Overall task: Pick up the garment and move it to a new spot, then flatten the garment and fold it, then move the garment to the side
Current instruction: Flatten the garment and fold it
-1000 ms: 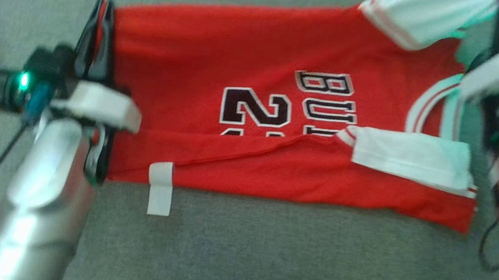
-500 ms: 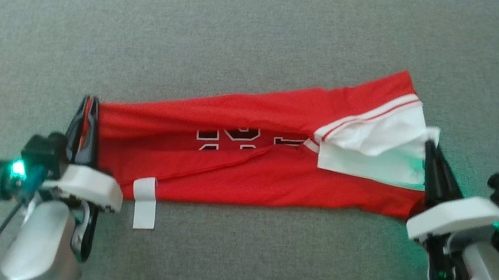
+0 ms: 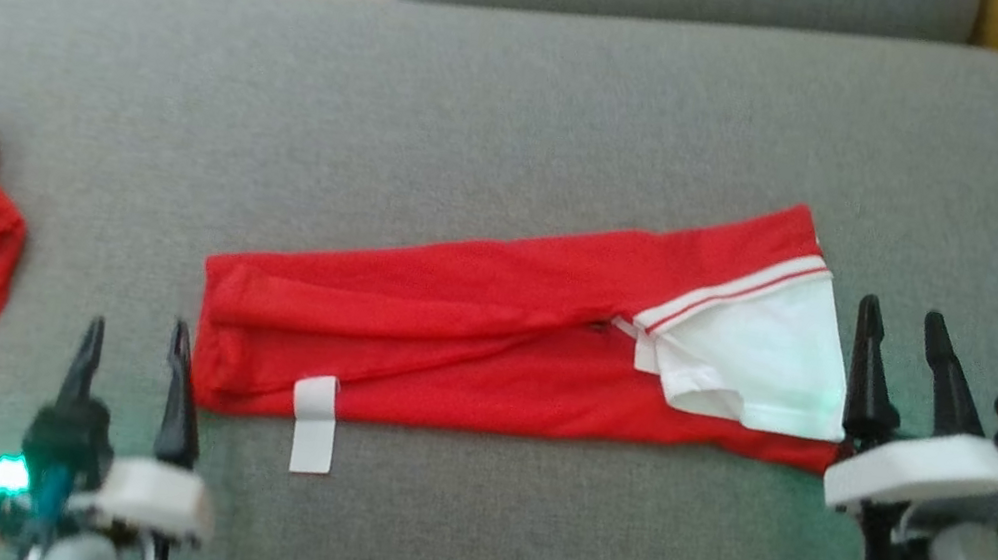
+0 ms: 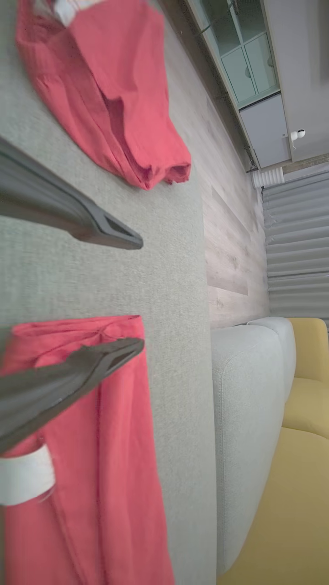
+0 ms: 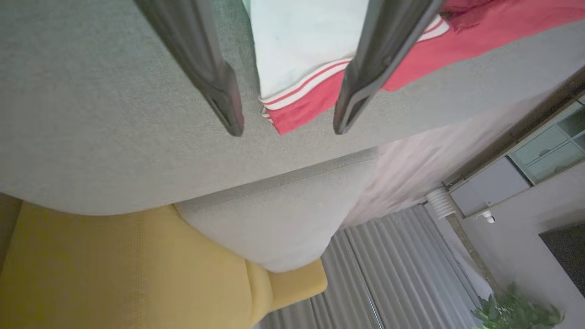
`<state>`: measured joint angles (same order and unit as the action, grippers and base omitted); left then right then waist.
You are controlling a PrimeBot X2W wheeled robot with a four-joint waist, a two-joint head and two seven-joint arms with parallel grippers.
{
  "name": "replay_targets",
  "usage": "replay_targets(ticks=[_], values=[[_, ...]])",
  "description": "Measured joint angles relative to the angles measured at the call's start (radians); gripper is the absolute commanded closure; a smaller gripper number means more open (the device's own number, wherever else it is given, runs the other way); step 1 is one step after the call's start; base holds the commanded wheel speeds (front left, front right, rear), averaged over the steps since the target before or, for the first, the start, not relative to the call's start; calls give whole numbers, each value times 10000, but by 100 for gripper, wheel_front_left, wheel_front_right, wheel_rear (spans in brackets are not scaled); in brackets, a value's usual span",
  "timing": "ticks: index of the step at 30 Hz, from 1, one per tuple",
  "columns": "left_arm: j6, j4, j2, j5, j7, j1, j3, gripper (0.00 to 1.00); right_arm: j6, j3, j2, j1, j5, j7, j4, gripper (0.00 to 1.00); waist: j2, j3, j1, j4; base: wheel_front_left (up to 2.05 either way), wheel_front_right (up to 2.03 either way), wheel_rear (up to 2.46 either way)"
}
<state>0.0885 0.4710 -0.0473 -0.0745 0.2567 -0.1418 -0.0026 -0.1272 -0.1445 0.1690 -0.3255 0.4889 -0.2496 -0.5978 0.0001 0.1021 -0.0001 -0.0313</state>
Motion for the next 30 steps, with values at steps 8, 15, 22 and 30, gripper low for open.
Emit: replay_targets(ticks=[8,15,22,30], values=[[188,-600,8,155,0,1297,-119,0,0,1455,-1078,1614,-2525,-12,585,0,0,-789,-1,321,0,0,0],[259,-635,8,153,0,1785,-295,0,0,1712,-1170,1794,-2800,-12,466,0,0,-994,1,408,0,0,0],[247,-545,0,35,0,1771,-694,0,0,1693,-1208,1420,-2821,-12,-713,0,0,-632,1,503,0,0,0],[249,-470,8,-142,0,936,-1292,0,0,2380,-1024,-1123,-3076,-4,-3329,0,0,214,4,907,0,0,0]])
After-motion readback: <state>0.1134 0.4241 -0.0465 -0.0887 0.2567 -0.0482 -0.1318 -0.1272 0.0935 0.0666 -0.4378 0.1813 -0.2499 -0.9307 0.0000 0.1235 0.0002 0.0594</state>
